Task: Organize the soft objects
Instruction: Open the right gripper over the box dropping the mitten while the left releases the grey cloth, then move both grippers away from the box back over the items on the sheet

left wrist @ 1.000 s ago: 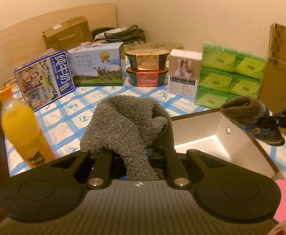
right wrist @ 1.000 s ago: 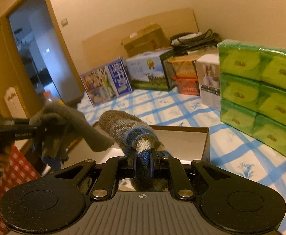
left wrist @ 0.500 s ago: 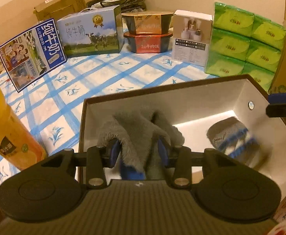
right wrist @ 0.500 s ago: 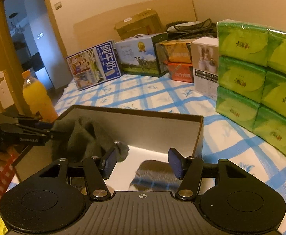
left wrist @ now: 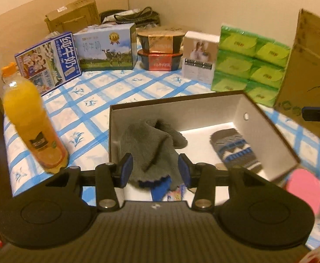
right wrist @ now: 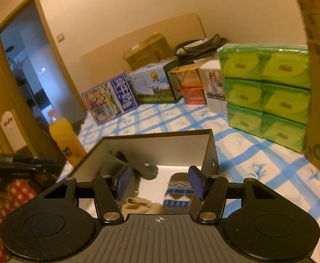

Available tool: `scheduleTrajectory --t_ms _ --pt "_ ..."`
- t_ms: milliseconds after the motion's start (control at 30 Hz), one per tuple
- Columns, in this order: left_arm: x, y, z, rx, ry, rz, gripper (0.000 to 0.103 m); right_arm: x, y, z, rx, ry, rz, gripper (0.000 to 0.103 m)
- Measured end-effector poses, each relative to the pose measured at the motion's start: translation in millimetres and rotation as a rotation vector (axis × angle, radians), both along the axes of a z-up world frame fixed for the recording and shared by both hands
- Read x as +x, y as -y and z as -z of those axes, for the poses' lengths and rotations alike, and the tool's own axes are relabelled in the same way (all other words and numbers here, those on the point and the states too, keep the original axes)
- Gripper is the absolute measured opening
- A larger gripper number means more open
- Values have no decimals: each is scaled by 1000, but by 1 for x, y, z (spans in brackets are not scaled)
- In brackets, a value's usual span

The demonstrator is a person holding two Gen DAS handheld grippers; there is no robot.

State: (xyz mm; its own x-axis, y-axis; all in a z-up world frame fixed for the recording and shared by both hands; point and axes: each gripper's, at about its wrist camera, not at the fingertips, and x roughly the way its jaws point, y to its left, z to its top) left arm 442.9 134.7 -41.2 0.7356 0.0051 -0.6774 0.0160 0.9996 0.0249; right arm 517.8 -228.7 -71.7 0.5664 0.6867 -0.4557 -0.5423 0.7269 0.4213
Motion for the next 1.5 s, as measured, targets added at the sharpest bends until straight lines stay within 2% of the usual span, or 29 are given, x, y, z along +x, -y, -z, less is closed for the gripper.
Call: scheduleTrajectory --t_ms 100,333,433,533,633,800,1100,1267,1500 --pt "-30 4 -17 -35 14 -2 47 -30 13 -16 43 3 30 58" --pt "-101 17 -50 -105 40 8 47 -103 33 -44 141 2 48 58" --pt "-132 26 -60 -110 53 13 48 -136 38 -54 162 6 58 58" --pt "-161 31 -66 -127 63 17 54 -166 40 -61 166 2 65 58" --pt "-186 34 -68 -150 67 13 54 -193 39 -68 153 -5 77 58" --pt "-225 40 -72 -142 86 -12 54 -235 36 -79 112 -15 122 58" --pt "-282 49 -66 -167 105 -50 54 -293 35 -74 137 -41 180 58" --pt "-306 53 -51 -194 79 -70 54 -319 30 -61 128 -63 177 58" --pt "-330 58 -30 -182 56 -81 54 -352 28 -36 77 -82 188 58"
